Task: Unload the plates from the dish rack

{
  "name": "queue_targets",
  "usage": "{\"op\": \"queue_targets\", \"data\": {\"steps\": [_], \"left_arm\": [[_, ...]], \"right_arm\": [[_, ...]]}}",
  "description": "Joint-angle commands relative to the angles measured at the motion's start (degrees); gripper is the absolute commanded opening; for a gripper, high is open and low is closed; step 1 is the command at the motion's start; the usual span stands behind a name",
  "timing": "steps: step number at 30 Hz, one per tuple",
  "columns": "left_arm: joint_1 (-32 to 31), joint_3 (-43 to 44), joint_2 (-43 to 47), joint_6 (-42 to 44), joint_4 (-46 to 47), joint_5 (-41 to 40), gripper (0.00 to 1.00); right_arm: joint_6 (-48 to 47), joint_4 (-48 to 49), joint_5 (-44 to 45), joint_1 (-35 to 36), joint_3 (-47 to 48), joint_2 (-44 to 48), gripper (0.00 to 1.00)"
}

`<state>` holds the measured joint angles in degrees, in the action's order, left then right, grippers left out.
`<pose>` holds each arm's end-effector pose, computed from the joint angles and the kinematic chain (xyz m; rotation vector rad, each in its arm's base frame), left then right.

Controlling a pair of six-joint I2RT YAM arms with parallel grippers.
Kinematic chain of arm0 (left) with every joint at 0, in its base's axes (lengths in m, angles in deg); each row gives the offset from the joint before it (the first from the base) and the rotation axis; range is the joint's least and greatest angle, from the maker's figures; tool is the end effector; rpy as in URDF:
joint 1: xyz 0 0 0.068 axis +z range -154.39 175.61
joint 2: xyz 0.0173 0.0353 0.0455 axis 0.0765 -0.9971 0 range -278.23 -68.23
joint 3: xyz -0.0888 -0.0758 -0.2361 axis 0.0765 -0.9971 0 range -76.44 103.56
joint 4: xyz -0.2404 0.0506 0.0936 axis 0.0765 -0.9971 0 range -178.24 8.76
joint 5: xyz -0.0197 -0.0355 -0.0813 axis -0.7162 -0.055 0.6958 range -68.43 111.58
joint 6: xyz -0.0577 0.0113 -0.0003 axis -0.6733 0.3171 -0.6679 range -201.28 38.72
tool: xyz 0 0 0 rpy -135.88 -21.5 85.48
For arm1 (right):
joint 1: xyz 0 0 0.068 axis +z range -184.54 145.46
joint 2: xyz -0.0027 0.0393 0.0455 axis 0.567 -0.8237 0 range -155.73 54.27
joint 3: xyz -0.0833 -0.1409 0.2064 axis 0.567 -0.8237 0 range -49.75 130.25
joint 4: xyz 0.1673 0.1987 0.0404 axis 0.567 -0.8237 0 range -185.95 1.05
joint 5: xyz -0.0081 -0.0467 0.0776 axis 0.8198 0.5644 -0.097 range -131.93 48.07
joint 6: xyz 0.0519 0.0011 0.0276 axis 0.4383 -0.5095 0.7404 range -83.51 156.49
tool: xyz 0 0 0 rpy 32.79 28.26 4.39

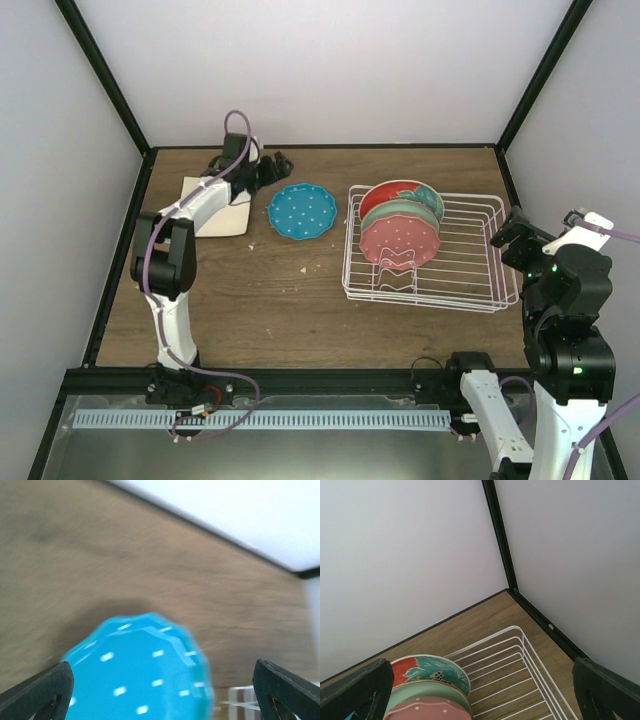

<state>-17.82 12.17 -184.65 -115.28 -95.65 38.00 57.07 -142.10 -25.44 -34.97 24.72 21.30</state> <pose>0.4487 -0.1195 0.2021 -0.2756 2.3740 -0.7400 0.0640 -0.0126 0.4370 0.5232 1.6862 -0.0002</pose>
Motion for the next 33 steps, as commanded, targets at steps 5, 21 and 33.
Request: {"op": "queue_targets", "data": {"steps": [5,21,33], "left_arm": [[-10.2,9.3,9.0,23.0,13.4,27.6,0.95],[-29.9,0.6,12.5,72.2,-0.2,9.4,0.50],[-33.7,0.2,8.1,75.7,2.7,2.8,0.47]], "right_arm": [[0.0,1.6,-0.6,0.7,-1.3,0.6,1.00],[-1.1,0.7,0.6,0.7,0.5,0.6,1.00],[-1.6,-0.9,1.7,0.7,1.3,1.2,1.00]]}}
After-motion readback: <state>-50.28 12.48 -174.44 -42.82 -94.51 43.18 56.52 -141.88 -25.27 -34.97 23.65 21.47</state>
